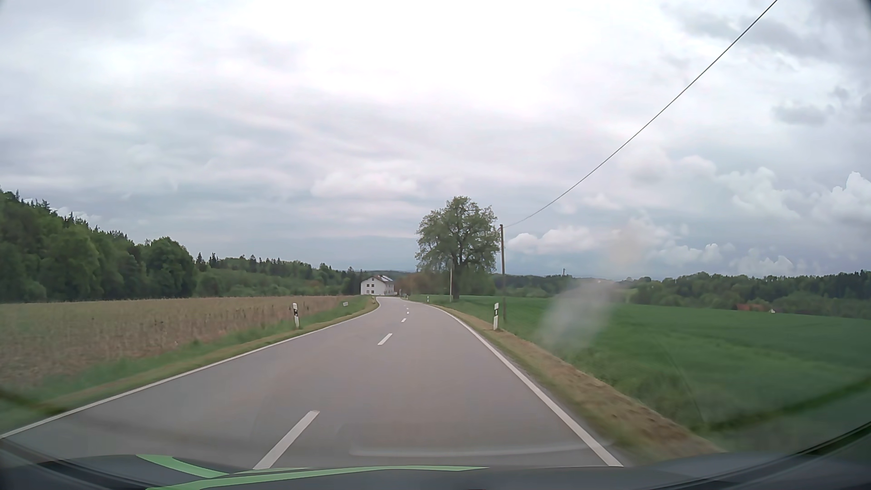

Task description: Follow the waypoints while adhering to traffic rules and regulations

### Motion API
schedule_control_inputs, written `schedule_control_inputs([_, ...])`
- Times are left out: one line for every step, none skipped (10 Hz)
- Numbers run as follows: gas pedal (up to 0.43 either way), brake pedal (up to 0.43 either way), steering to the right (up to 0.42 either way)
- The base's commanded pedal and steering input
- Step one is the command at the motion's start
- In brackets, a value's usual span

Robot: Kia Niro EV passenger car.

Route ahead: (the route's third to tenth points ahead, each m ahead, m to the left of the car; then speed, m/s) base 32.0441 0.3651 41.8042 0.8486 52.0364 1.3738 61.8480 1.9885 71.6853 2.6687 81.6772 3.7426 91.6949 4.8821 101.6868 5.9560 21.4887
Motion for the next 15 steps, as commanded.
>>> schedule_control_inputs([0.098, 0.000, 0.000])
schedule_control_inputs([0.110, 0.000, 0.000])
schedule_control_inputs([0.118, 0.000, 0.000])
schedule_control_inputs([0.118, 0.000, -0.001])
schedule_control_inputs([0.118, 0.000, -0.001])
schedule_control_inputs([0.118, 0.000, -0.001])
schedule_control_inputs([0.118, 0.000, -0.002])
schedule_control_inputs([0.118, 0.000, -0.003])
schedule_control_inputs([0.118, 0.000, -0.005])
schedule_control_inputs([0.118, 0.000, -0.005])
schedule_control_inputs([0.118, 0.000, -0.005])
schedule_control_inputs([0.130, 0.000, -0.006])
schedule_control_inputs([0.130, 0.000, -0.007])
schedule_control_inputs([0.130, 0.000, -0.008])
schedule_control_inputs([0.138, 0.000, -0.009])
